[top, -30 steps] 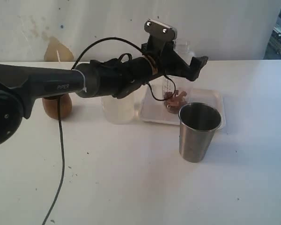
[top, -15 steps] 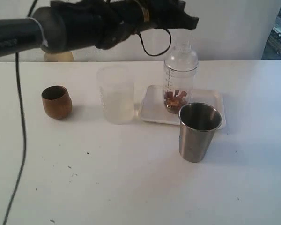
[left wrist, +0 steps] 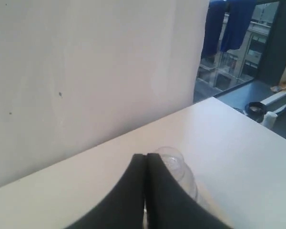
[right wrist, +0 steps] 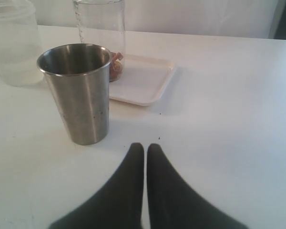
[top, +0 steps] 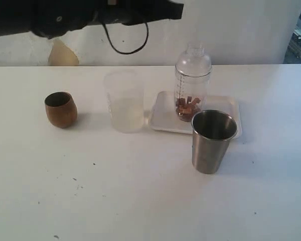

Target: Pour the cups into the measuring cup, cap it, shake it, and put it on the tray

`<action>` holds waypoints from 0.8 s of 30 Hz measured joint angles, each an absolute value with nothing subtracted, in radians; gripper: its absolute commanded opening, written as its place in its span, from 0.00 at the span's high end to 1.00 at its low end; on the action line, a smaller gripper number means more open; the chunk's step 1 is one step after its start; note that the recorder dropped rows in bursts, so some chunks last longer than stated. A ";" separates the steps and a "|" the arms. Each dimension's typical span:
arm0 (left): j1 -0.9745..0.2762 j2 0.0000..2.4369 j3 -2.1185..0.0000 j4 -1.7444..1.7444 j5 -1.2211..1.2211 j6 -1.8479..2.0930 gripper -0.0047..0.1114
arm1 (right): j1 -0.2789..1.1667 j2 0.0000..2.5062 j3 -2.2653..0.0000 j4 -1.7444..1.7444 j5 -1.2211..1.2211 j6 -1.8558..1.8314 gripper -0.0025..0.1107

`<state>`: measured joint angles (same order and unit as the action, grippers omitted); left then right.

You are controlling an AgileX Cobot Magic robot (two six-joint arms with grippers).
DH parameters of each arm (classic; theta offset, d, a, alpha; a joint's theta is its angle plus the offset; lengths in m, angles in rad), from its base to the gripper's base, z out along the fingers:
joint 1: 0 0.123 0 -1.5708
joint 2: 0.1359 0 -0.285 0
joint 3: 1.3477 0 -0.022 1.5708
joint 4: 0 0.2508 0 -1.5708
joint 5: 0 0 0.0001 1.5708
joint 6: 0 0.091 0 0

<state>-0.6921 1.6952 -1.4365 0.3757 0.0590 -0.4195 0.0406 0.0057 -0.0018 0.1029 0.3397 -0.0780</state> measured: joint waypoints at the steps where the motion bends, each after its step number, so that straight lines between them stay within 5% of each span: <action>1: -0.694 1.666 -1.397 0.375 0.046 -0.420 0.96 | 0.041 0.006 -0.002 0.103 0.340 -0.078 0.96; 24: -0.696 0.546 -0.649 0.375 0.120 -0.417 0.96 | 0.041 0.006 -0.002 0.103 0.340 -0.078 0.96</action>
<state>-0.6963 0.5464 -0.6491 0.3753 0.1198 -0.4166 0.0406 0.0057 -0.0018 0.1029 0.3397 -0.0780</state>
